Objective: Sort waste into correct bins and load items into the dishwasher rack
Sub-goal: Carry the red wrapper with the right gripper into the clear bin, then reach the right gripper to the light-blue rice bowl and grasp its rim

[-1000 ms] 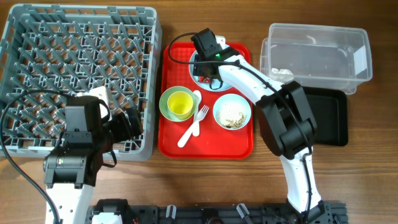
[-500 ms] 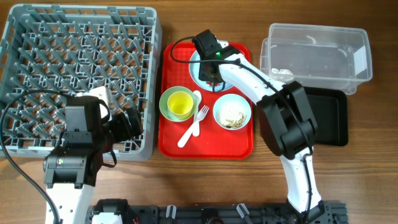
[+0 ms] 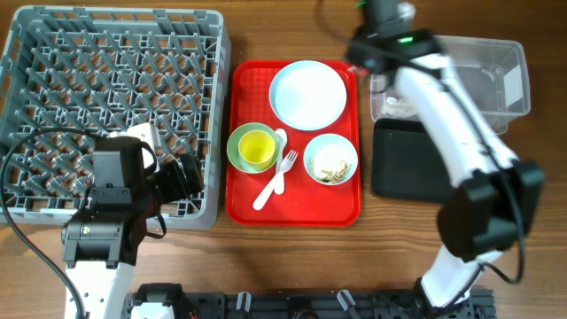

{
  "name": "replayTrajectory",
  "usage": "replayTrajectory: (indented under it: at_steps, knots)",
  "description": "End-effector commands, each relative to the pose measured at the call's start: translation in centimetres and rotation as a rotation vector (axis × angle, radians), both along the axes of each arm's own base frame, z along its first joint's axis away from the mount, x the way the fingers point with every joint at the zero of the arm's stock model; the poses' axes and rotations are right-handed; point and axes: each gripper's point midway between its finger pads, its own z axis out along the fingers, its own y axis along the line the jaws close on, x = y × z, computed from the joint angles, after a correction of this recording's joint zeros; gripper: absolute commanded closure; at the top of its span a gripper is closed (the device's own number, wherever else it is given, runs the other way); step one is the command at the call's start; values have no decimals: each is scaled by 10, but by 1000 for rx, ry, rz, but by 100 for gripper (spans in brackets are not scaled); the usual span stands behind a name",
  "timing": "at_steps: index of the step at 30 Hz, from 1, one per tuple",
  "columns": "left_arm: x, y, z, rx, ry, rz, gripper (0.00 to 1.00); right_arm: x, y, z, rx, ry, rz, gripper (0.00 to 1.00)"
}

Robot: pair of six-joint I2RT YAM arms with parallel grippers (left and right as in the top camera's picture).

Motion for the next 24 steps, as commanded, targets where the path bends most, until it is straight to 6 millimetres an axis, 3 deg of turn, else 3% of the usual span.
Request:
replayTrajectory:
  at_steps: [1, 4, 7, 9, 11, 15, 17, 18, 24]
  knots:
    - [2, 0, 9, -13, -24, 2, 0, -1, -47, -9, 35, 40, -137, 95]
    - [2, 0, 9, -13, -24, 2, 0, -1, -70, -19, 79, 70, -170, 94]
    - [2, 0, 9, -13, -24, 3, 0, -6, -90, -30, 98, 98, -207, 87]
    - [2, 0, 9, -13, -24, 3, 0, -8, -98, -33, 108, 107, -219, 68]
    - [2, 0, 9, -13, -24, 3, 0, -8, -102, -34, 117, 111, -214, 42]
    - [2, 0, 9, -13, -24, 3, 0, -8, -97, -28, 83, 110, -71, 19]
    - [2, 0, 9, -13, -24, 3, 0, -10, -94, -16, 71, 88, -9, 9]
    - [2, 0, 9, -13, -24, 2, 0, -13, -88, 0, 71, 58, 44, 5]
    - [2, 0, 9, -13, -24, 2, 0, -55, -61, 61, 70, -10, 287, 2]
